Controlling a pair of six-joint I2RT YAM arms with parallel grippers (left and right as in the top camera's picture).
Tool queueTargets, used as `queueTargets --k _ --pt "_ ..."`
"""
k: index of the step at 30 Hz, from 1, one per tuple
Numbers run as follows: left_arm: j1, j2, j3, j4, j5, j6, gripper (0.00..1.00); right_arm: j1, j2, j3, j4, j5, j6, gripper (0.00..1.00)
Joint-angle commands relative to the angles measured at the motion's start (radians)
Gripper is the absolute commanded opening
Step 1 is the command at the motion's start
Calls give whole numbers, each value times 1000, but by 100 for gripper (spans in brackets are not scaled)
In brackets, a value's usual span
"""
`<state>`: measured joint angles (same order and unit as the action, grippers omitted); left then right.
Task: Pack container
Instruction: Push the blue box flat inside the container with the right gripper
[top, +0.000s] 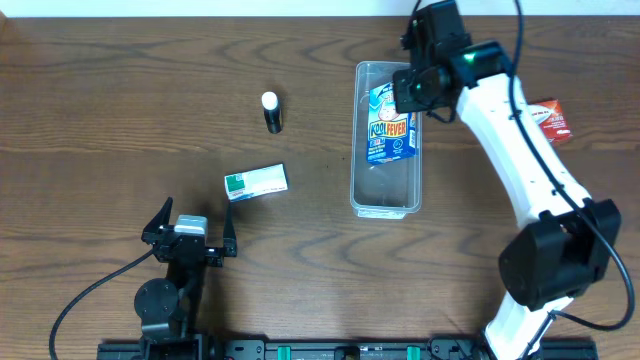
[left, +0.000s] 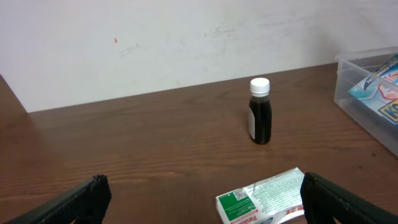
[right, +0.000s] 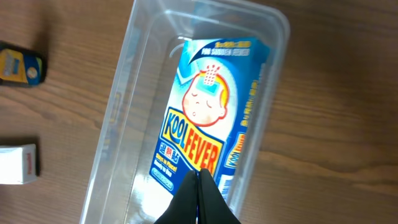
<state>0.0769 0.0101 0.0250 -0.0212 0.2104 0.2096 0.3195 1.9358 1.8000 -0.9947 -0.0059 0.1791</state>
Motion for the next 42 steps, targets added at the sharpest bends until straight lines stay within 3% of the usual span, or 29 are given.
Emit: queueTargets --k 1,17,42 --pt "3 -5 -21 -26 18 -5 98 23 56 18 2 47 -7 1" --pt "3 -5 -21 -26 18 -5 98 42 191 18 -21 122 11 1" --pt "3 -5 -21 -26 18 -5 98 43 196 29 -50 163 37 1"
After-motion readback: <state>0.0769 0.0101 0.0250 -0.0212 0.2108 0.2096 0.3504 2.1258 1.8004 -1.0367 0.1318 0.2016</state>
